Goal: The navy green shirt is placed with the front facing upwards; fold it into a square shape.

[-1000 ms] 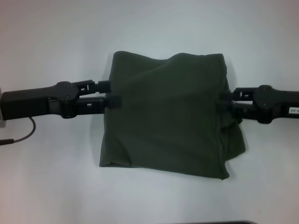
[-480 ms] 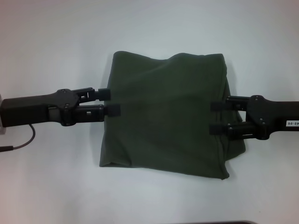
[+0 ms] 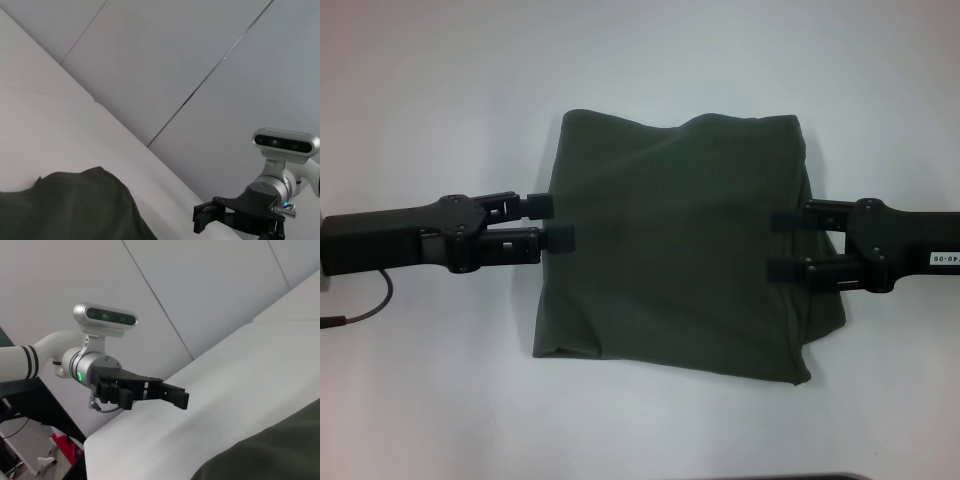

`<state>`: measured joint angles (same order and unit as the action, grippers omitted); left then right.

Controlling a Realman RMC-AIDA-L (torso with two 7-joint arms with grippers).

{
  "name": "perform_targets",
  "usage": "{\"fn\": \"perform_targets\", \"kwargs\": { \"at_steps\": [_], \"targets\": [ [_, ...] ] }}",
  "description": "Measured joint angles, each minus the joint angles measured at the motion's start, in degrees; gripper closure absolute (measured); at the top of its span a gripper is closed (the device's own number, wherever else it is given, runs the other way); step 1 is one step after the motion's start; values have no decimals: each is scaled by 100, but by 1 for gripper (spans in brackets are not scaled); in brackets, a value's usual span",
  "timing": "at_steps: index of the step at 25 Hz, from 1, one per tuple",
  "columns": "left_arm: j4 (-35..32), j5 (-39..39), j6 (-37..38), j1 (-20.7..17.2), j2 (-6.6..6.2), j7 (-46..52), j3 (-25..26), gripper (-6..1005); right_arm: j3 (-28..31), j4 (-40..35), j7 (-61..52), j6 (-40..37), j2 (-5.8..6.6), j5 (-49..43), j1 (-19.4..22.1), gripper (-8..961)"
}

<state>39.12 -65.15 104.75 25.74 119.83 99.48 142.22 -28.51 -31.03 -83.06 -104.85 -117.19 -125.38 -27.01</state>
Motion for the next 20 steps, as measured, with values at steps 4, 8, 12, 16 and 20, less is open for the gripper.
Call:
{"fn": "perform_targets", "kwargs": {
  "at_steps": [4, 8, 12, 16, 20],
  "targets": [
    [-1, 3, 1, 0, -2, 12, -7, 99, 4, 0, -12, 0, 6, 10, -6, 39],
    [-1, 8, 7, 1, -4, 14, -10, 99, 7, 0, -41, 0, 6, 12, -12, 39],
    [-1, 22, 20, 1, -4, 18, -10, 99, 14, 0, -49, 0, 4, 12, -8, 38],
    [-1, 68, 26, 1, -4, 25, -10, 99, 16, 0, -57, 4, 4, 12, -1, 38],
    [2, 74, 21, 5, -4, 25, -10, 99, 10, 1, -74, 8, 4, 9, -5, 38]
  ]
}}
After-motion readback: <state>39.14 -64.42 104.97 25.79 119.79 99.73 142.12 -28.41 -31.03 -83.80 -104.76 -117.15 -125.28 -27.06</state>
